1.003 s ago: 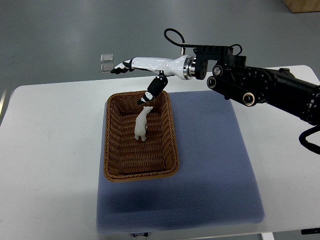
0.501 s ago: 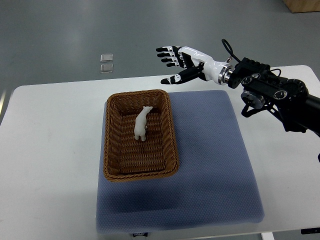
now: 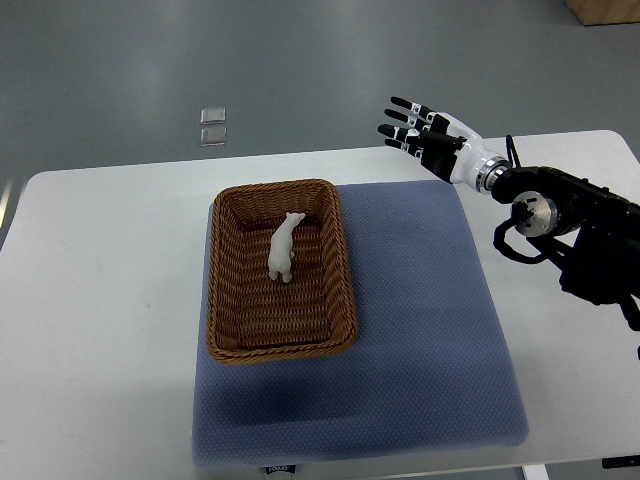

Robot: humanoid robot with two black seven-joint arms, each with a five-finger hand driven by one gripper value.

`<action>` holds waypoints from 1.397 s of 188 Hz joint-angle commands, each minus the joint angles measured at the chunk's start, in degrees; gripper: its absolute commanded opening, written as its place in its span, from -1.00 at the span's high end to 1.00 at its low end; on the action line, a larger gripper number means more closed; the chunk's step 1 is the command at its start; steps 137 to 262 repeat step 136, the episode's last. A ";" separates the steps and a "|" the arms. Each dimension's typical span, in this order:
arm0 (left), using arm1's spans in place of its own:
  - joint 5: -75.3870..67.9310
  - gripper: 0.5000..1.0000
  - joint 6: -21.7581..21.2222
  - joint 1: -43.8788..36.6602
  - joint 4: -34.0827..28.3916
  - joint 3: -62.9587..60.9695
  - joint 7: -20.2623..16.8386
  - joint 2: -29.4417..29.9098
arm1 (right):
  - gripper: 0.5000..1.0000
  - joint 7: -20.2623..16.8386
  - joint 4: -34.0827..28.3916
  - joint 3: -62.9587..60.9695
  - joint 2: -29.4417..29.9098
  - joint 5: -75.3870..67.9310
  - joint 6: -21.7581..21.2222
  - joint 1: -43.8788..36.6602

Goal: Place white bear in brown basket with right hand

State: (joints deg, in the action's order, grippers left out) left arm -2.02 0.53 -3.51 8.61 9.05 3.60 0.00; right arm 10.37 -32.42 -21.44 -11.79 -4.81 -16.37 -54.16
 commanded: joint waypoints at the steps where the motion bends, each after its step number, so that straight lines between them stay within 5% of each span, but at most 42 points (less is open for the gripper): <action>1: 0.00 -1.00 0.00 -0.01 0.00 0.00 0.00 0.00 | -0.69 -1.32 0.25 -0.18 -0.07 -2.92 -0.06 0.19; 262: 0.00 -1.00 0.00 0.08 0.00 0.00 0.00 0.00 | -0.70 -0.88 0.34 -1.94 0.01 -2.22 0.02 2.74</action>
